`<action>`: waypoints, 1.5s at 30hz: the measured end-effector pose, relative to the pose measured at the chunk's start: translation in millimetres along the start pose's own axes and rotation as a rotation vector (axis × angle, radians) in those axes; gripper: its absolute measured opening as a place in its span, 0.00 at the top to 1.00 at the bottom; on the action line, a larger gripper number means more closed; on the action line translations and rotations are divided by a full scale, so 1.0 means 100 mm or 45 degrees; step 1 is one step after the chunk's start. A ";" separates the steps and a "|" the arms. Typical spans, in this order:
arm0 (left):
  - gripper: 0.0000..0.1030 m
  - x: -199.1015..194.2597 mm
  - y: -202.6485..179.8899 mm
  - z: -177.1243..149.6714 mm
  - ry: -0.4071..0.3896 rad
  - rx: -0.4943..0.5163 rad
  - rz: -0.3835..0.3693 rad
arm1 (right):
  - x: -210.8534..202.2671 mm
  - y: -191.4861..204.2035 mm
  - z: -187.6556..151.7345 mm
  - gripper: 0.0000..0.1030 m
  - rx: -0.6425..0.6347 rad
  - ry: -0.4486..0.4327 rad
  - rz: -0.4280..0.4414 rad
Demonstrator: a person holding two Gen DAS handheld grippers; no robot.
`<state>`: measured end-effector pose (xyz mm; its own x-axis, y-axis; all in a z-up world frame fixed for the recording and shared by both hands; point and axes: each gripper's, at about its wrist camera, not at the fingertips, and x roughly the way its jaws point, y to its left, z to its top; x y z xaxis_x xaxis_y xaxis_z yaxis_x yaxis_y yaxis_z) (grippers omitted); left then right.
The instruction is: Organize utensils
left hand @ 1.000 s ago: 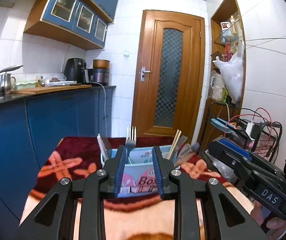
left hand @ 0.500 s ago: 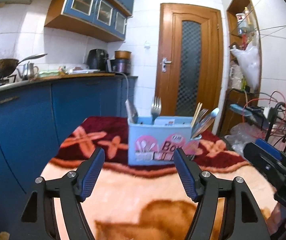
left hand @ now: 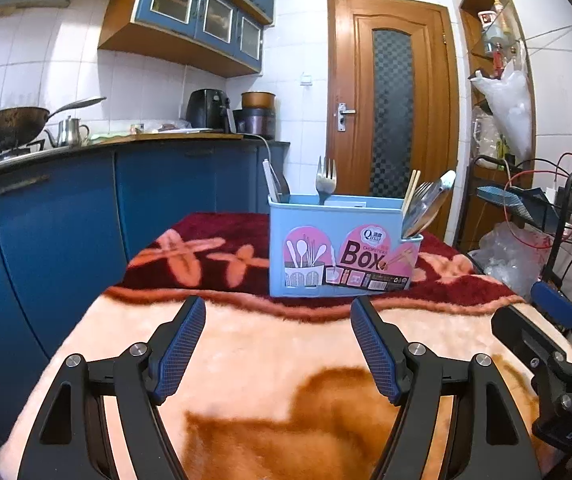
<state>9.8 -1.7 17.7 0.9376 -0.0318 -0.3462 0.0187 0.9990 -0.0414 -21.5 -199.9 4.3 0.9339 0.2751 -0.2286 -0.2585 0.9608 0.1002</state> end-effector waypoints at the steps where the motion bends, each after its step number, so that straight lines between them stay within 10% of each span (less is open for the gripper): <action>1: 0.26 0.01 0.00 0.00 0.001 -0.002 0.003 | 0.01 -0.02 0.00 0.12 0.012 0.006 0.000; 45: 0.26 0.00 0.01 -0.04 -0.002 -0.024 0.017 | 0.03 -0.07 -0.04 0.12 0.036 0.030 -0.011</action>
<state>8.3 -0.7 14.4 0.9382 -0.0181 -0.3455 -0.0007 0.9985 -0.0544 -17.7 -205.9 -0.9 0.9298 0.2680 -0.2521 -0.2432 0.9618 0.1254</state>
